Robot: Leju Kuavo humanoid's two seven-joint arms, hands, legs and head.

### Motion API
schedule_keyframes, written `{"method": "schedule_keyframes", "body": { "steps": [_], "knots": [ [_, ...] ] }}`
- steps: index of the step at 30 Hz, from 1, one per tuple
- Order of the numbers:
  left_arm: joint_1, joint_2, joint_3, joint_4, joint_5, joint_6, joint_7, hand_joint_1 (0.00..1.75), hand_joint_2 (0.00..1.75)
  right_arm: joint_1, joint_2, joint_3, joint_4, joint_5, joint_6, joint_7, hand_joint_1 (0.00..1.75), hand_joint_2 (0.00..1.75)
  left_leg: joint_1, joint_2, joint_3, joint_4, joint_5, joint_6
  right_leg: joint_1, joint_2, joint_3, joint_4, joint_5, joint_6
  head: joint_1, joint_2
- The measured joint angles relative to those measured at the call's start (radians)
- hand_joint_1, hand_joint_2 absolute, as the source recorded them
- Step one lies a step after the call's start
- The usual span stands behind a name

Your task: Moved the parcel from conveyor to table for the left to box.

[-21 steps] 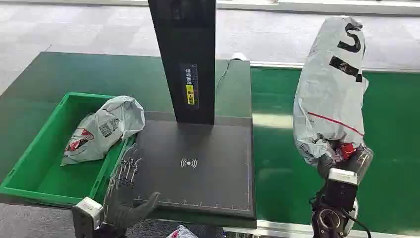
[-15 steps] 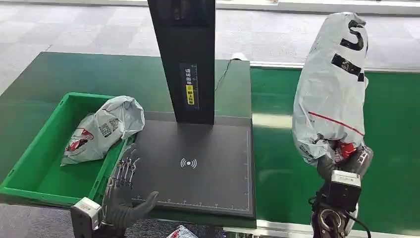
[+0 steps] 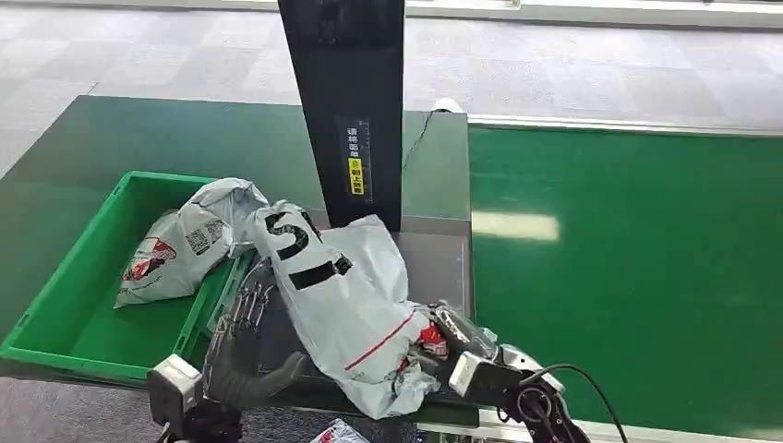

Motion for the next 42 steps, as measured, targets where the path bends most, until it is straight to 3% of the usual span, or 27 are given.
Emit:
{"method": "schedule_keyframes", "body": {
  "steps": [18, 23, 26, 28, 31, 36, 42],
  "knots": [
    [-0.018, 0.013, -0.008, 0.033, 0.011, -0.003, -0.004, 0.0, 1.75, -0.043, -0.026, 0.062, 0.065, -0.024, 0.029, -0.001, 1.75, 1.75, 0.0, 0.0, 0.0, 0.0, 0.0, 0.0, 0.0, 0.0, 0.0, 0.0, 0.0, 0.0, 0.0, 0.0],
    [-0.028, 0.017, -0.009, 0.039, 0.016, -0.001, -0.004, 0.0, 1.75, -0.043, -0.029, 0.062, 0.072, 0.02, -0.078, 0.069, 1.75, 1.75, 0.0, 0.0, 0.0, 0.0, 0.0, 0.0, 0.0, 0.0, 0.0, 0.0, 0.0, 0.0, 0.0, 0.0],
    [-0.024, 0.017, -0.009, 0.04, 0.016, 0.012, -0.002, 0.0, 1.75, -0.039, -0.02, 0.051, 0.072, 0.178, -0.328, 0.155, 1.75, 1.75, 0.0, 0.0, 0.0, 0.0, 0.0, 0.0, 0.0, 0.0, 0.0, 0.0, 0.0, 0.0, 0.0, 0.0],
    [-0.023, 0.017, -0.009, 0.037, 0.01, 0.03, 0.005, 0.0, 1.75, -0.038, -0.012, 0.045, 0.07, 0.197, -0.41, 0.179, 1.75, 1.75, 0.0, 0.001, 0.0, 0.0, 0.0, 0.0, 0.0, 0.001, 0.0, 0.0, 0.0, 0.0, 0.0, 0.0],
    [-0.02, 0.015, 0.005, 0.013, -0.021, 0.146, 0.007, 0.0, 1.75, -0.022, -0.005, 0.036, 0.05, 0.202, -0.455, 0.203, 1.75, 1.75, 0.0, 0.0, 0.0, 0.0, 0.0, 0.0, 0.0, 0.0, 0.0, 0.0, 0.0, 0.0, 0.0, 0.0],
    [0.001, -0.016, 0.105, -0.087, -0.048, 0.567, -0.082, 0.0, 1.75, 0.044, -0.003, 0.016, -0.003, 0.213, -0.481, 0.215, 1.75, 1.75, 0.0, 0.0, -0.001, 0.0, 0.0, 0.0, 0.0, 0.0, -0.001, 0.0, 0.0, 0.0, 0.0, 0.0],
    [0.026, -0.036, 0.147, -0.158, -0.05, 0.62, -0.098, 0.0, 1.75, 0.064, 0.008, 0.012, -0.021, 0.221, -0.485, 0.217, 1.75, 1.75, 0.0, 0.0, -0.001, 0.0, 0.0, 0.0, 0.0, 0.0, -0.001, 0.0, 0.0, 0.0, 0.0, 0.0]
  ]
}}
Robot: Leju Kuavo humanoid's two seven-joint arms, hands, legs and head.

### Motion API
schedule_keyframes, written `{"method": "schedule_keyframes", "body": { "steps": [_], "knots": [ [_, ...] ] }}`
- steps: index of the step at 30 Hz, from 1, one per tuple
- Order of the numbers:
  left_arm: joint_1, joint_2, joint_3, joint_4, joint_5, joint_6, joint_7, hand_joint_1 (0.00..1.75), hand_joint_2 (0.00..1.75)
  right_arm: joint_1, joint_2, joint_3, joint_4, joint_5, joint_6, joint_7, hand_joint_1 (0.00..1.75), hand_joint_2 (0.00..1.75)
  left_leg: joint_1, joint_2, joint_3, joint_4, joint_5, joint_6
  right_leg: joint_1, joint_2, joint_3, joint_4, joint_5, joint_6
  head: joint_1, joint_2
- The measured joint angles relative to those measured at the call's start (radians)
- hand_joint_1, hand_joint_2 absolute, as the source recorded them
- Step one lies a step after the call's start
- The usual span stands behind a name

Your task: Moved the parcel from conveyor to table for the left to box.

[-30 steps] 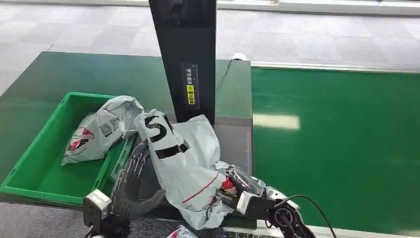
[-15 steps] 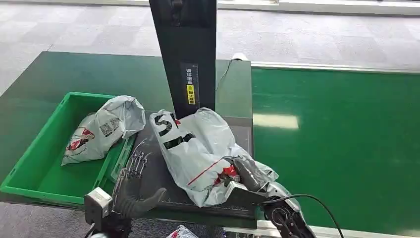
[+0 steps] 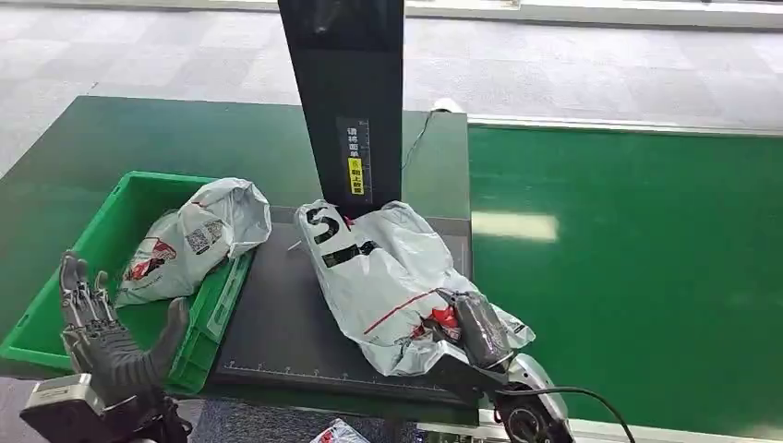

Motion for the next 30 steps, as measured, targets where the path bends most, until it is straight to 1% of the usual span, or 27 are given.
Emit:
{"method": "schedule_keyframes", "body": {
  "steps": [5, 8, 9, 11, 13, 15, 20, 30],
  "knots": [
    [0.005, -0.005, 0.007, -0.017, 0.0, 0.01, -0.005, 0.0, 1.75, 0.005, 0.004, -0.005, -0.003, 0.0, 0.0, 0.0, 1.75, 1.75, 0.0, 0.0, 0.0, 0.0, 0.0, 0.0, 0.0, 0.0, 0.0, 0.0, 0.0, 0.0, 0.0, 0.0],
    [0.008, -0.014, 0.013, -0.028, 0.03, 0.109, -0.07, 0.0, 1.75, 0.005, 0.006, -0.005, -0.003, 0.0, -0.001, 0.0, 1.75, 1.75, 0.0, 0.0, 0.0, 0.0, 0.0, 0.0, 0.0, 0.0, 0.0, 0.0, 0.0, 0.0, 0.0, 0.0],
    [0.01, -0.016, 0.015, -0.038, 0.037, 0.141, -0.09, 0.0, 1.75, 0.005, 0.008, -0.005, -0.003, -0.001, -0.001, 0.0, 0.0, 1.75, 0.0, 0.0, 0.0, 0.0, 0.0, 0.0, 0.0, 0.0, 0.0, 0.0, 0.0, 0.0, 0.0, 0.0],
    [0.013, -0.022, 0.017, -0.063, 0.046, 0.195, -0.119, 0.0, 1.75, 0.004, 0.011, -0.005, -0.003, -0.001, -0.001, 0.0, 0.0, 1.75, 0.0, 0.0, 0.0, 0.0, 0.0, 0.0, 0.0, 0.0, 0.0, 0.0, 0.0, 0.0, 0.0, 0.0],
    [0.013, -0.022, 0.016, -0.08, 0.047, 0.2, -0.12, 0.0, 1.75, 0.004, 0.012, -0.005, -0.003, -0.01, -0.002, 0.002, 0.0, 1.75, 0.0, 0.0, 0.0, 0.0, 0.0, 0.0, 0.0, 0.0, 0.0, 0.0, 0.0, 0.0, 0.0, 0.0],
    [0.013, -0.022, 0.012, -0.084, 0.047, 0.2, -0.114, 0.0, 1.75, 0.007, 0.014, -0.007, -0.004, -0.048, 0.004, -0.003, 0.0, 1.75, 0.0, 0.0, 0.0, 0.0, 0.0, 0.0, 0.0, 0.0, 0.0, 0.0, 0.0, 0.0, 0.0, 0.0],
    [0.011, -0.022, 0.002, -0.084, 0.054, 0.2, -0.11, 0.0, 1.75, 0.029, 0.021, -0.029, -0.035, -0.205, 0.054, -0.082, 0.0, 1.75, 0.0, 0.0, 0.0, 0.0, 0.0, 0.0, 0.0, 0.0, 0.0, 0.0, 0.0, 0.0, 0.0, 0.0],
    [0.01, -0.022, 0.001, -0.084, 0.062, 0.197, -0.109, 0.0, 1.75, 0.038, 0.021, -0.054, -0.06, -0.242, 0.072, -0.101, 0.0, 1.75, 0.0, 0.0, 0.0, 0.0, 0.0, 0.0, 0.0, 0.0, 0.0, 0.0, 0.0, 0.0, 0.0, 0.0]
  ]
}}
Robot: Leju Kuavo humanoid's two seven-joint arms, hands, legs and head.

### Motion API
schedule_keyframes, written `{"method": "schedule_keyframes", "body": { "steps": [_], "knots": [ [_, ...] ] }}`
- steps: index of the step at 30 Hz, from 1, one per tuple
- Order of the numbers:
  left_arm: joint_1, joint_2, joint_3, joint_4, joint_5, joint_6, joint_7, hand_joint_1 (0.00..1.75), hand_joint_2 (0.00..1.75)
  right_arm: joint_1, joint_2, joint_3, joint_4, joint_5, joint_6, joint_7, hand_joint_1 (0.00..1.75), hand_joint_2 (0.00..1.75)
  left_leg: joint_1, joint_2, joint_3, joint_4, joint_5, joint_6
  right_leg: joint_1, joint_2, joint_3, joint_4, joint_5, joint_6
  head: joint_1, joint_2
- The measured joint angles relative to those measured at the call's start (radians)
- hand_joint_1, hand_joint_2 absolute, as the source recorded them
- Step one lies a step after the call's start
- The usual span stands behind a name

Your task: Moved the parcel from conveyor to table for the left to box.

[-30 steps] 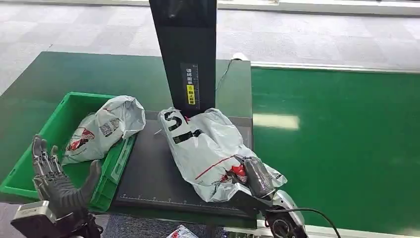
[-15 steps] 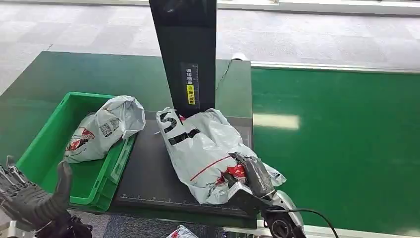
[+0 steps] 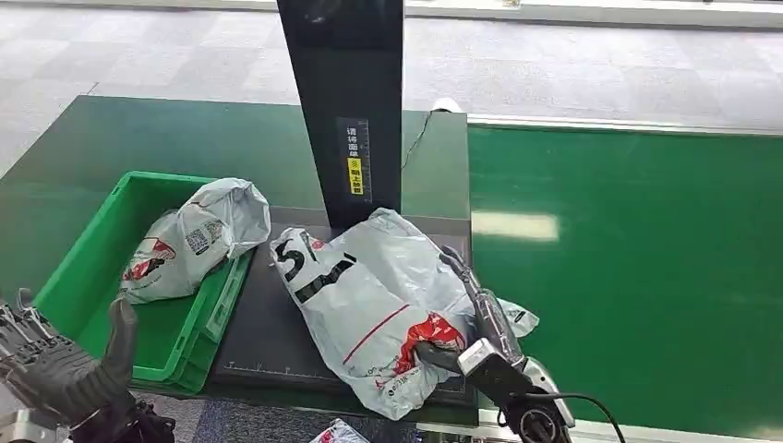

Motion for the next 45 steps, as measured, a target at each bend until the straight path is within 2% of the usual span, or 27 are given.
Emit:
{"method": "schedule_keyframes", "body": {
  "steps": [3, 7, 12, 14, 18, 25, 31, 34, 38, 41, 45],
  "knots": [
    [-0.004, 0.0, 0.0, 0.0, 0.006, -0.007, 0.0, 0.0, 1.75, 0.006, 0.0, -0.008, -0.012, -0.114, 0.066, -0.058, 0.0, 1.75, 0.0, 0.0, 0.0, 0.0, 0.0, 0.0, 0.0, 0.0, 0.0, 0.0, 0.0, 0.0, 0.0, 0.0],
    [-0.022, 0.002, 0.0, 0.008, 0.022, -0.014, 0.0, 0.0, 1.75, 0.013, 0.0, -0.022, -0.042, -0.311, 0.251, -0.159, 0.0, 1.75, 0.0, 0.0, 0.0, 0.0, 0.0, 0.0, 0.0, 0.0, 0.0, 0.0, 0.0, 0.0, 0.0, 0.0],
    [-0.038, 0.005, 0.0, 0.021, 0.036, -0.03, 0.001, 0.0, 1.75, 0.015, 0.012, -0.059, -0.082, -0.444, 0.43, -0.206, 0.0, 1.75, 0.0, 0.0, 0.0, 0.0, 0.0, 0.0, 0.0, 0.0, 0.0, 0.0, 0.0, 0.0, 0.0, 0.0],
    [-0.039, 0.005, 0.0, 0.022, 0.037, -0.031, 0.002, 0.0, 1.75, 0.017, 0.03, -0.083, -0.094, -0.485, 0.424, -0.206, 0.0, 1.75, 0.0, 0.0, 0.0, 0.0, 0.0, 0.0, 0.0, 0.0, 0.0, 0.0, 0.0, 0.0, 0.0, 0.0],
    [-0.035, 0.005, 0.0, 0.022, 0.037, -0.03, 0.001, 0.0, 1.75, 0.018, 0.074, -0.145, -0.111, -0.571, 0.339, -0.177, 0.0, 1.75, 0.0, 0.0, 0.0, 0.0, 0.0, 0.0, 0.0, 0.0, 0.0, 0.0, 0.0, 0.0, 0.0, 0.0],
    [-0.029, 0.005, 0.0, 0.022, 0.039, -0.029, 0.001, 0.0, 1.75, 0.02, 0.111, -0.19, -0.121, -0.629, 0.32, -0.165, 0.0, 1.75, 0.0, 0.0, 0.0, 0.0, 0.0, 0.0, 0.0, 0.0, 0.0, 0.0, 0.0, 0.0, 0.0, 0.0],
    [-0.028, 0.008, 0.0, 0.029, 0.063, -0.029, 0.001, 0.0, 1.75, 0.021, 0.116, -0.231, -0.11, -0.968, 0.296, -0.013, 0.0, 1.75, 0.0, 0.0, 0.0, 0.0, 0.0, 0.0, 0.0, 0.0, 0.0, 0.0, 0.0, 0.0, 0.0, 0.0],
    [-0.021, 0.014, -0.007, 0.033, 0.04, -0.053, 0.031, 0.0, 1.75, 0.025, 0.116, -0.255, -0.083, -1.039, 0.286, 0.011, 0.0, 1.75, 0.0, 0.0, 0.0, 0.0, 0.0, 0.0, 0.0, 0.0, 0.0, 0.0, 0.0, 0.0, 0.0, 0.0],
    [-0.007, 0.053, -0.078, 0.063, -0.337, -0.323, 0.276, 0.0, 1.75, 0.024, 0.116, -0.282, -0.049, -1.083, 0.293, 0.019, 0.0, 1.75, 0.0, 0.0, 0.0, 0.0, 0.0, 0.0, 0.0, 0.0, 0.0, 0.0, 0.0, 0.0, 0.0, 0.0],
    [-0.016, 0.088, -0.198, 0.11, -0.55, -0.52, 0.329, 0.0, 1.75, 0.013, 0.115, -0.296, -0.009, -1.101, 0.322, 0.036, 0.0, 1.75, 0.0, 0.0, 0.0, 0.0, 0.0, 0.0, 0.0, 0.0, -0.001, 0.0, 0.0, 0.0, 0.0, 0.0],
    [-0.087, 0.118, -0.364, 0.214, -0.614, -0.617, 0.365, 0.0, 1.75, -0.03, 0.115, -0.301, 0.055, -1.104, 0.335, 0.044, 0.0, 1.75, 0.0, 0.0, 0.0, 0.0, 0.0, 0.0, -0.001, 0.0, 0.0, 0.0, 0.001, 0.0, 0.0, 0.0]
  ]
}}
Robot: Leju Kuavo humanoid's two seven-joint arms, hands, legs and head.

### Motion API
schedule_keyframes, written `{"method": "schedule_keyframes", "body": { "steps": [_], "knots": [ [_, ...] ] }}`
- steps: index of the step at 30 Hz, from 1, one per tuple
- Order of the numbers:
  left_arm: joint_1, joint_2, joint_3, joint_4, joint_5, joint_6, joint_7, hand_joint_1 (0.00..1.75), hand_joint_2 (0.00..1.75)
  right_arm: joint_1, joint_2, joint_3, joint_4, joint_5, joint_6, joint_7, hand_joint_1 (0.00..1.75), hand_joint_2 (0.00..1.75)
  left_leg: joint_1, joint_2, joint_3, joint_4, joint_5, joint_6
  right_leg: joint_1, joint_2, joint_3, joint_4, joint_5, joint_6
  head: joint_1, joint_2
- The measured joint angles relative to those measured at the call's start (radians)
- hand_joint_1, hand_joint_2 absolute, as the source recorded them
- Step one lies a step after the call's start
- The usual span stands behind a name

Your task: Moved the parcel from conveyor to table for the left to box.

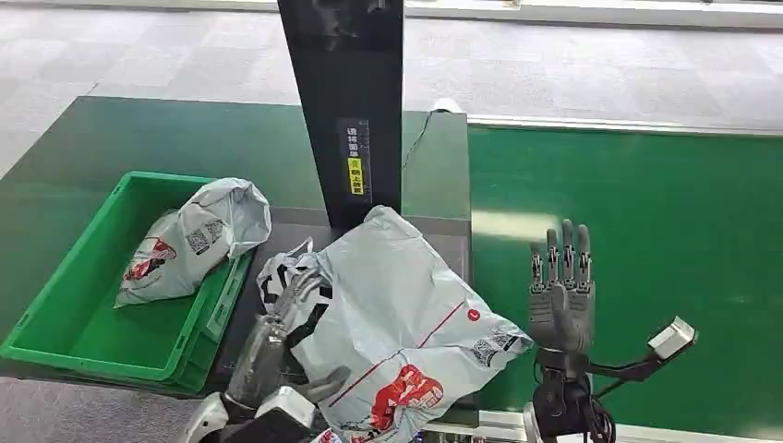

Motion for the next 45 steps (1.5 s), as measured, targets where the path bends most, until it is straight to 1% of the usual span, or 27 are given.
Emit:
{"method": "schedule_keyframes", "body": {
  "steps": [8, 15, 24, 30, 45],
  "knots": [
    [-0.102, 0.015, -0.174, 0.158, -0.047, -0.045, 0.041, 0.0, 1.75, -0.047, 0.01, -0.004, 0.074, -0.006, 0.006, 0.018, 0.0, 1.75, 0.0, 0.0, 0.0, 0.0, 0.0, 0.0, 0.0, 0.0, 0.0, 0.0, 0.0, 0.0, 0.0, 0.0],
    [-0.144, 0.018, -0.264, 0.272, -0.056, -0.087, 0.041, 0.0, 1.75, -0.057, 0.011, -0.012, 0.09, -0.009, 0.006, 0.032, 0.0, 1.75, 0.0, 0.0, 0.0, 0.0, 0.0, 0.0, 0.0, 0.0, 0.0, 0.0, 0.0, 0.0, 0.0, 0.0],
    [-0.233, 0.019, -0.364, 0.436, -0.066, -0.108, 0.04, 0.0, 1.75, -0.055, 0.013, -0.016, 0.091, -0.016, 0.006, 0.045, 0.0, 1.75, 0.0, -0.001, 0.0, 0.0, 0.0, 0.0, 0.0, 0.0, 0.0, 0.0, 0.0, 0.0, 0.0, 0.0],
    [-0.264, 0.014, -0.392, 0.503, -0.066, -0.101, 0.04, 0.0, 1.75, -0.055, 0.016, -0.016, 0.091, -0.018, 0.007, 0.046, 0.0, 1.75, 0.0, 0.0, 0.0, 0.0, 0.0, 0.0, 0.0, 0.0, 0.0, 0.0, 0.0, 0.0, 0.0, 0.0],
    [-0.284, 0.009, -0.407, 0.538, -0.066, -0.092, 0.04, 0.0, 1.75, -0.055, 0.016, -0.019, 0.091, -0.018, 0.007, 0.046, 0.0, 1.75, 0.0, -0.001, 0.001, 0.0, 0.0, 0.0, 0.0, 0.0, 0.001, 0.0, 0.0, 0.0, 0.0, 0.0]
  ]
}}
